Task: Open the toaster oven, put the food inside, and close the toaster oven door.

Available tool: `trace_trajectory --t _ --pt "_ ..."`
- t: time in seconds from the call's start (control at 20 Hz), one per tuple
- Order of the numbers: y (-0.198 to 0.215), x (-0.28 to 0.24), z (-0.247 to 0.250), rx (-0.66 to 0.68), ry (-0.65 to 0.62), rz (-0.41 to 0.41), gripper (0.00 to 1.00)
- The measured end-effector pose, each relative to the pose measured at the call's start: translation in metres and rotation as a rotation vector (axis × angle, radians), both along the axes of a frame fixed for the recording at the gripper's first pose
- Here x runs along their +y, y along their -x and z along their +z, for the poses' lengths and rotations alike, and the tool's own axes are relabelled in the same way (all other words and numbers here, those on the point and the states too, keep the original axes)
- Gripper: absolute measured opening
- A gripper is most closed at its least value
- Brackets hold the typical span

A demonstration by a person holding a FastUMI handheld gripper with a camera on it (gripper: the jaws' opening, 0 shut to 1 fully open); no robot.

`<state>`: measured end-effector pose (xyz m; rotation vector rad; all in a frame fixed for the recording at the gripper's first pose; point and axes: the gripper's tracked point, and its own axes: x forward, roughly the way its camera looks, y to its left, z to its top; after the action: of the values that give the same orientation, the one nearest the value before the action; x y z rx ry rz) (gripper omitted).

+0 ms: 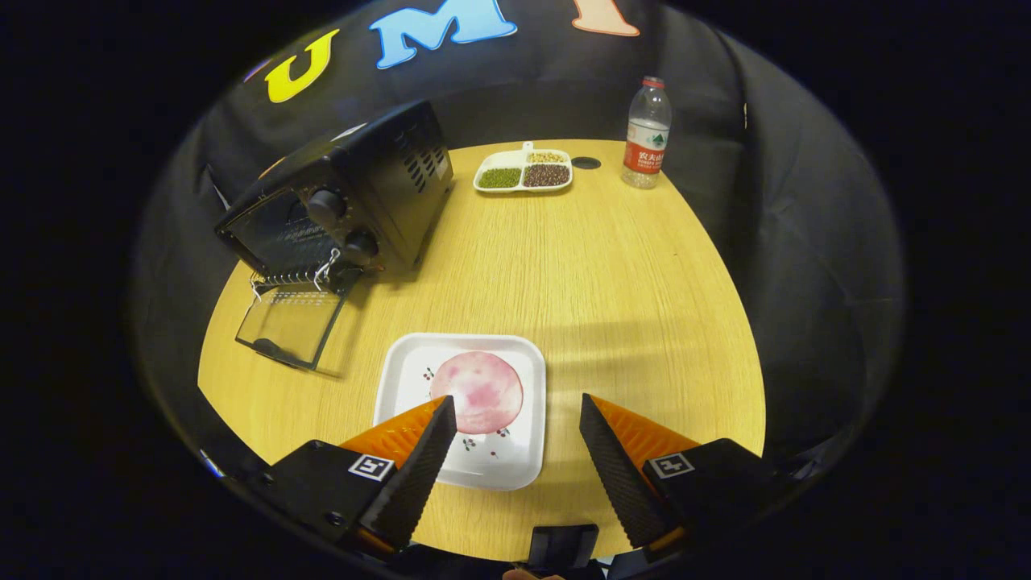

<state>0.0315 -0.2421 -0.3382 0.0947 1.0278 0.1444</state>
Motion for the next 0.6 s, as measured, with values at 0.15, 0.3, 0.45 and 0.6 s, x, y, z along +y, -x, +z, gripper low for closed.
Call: trace_trajectory --t 0.15,0.3,0.45,0.6 --pt "0.003 0.0 -0.014 0.038 0.016 0.029 0.99" --pt "0.011 -0.003 -0.022 0.062 0.01 0.057 0.99" --pt "0.026 -0.008 -0.034 0.125 -0.011 0.046 0.99" --pt "0.028 -0.011 -0.042 0.145 -0.032 0.026 0.97"
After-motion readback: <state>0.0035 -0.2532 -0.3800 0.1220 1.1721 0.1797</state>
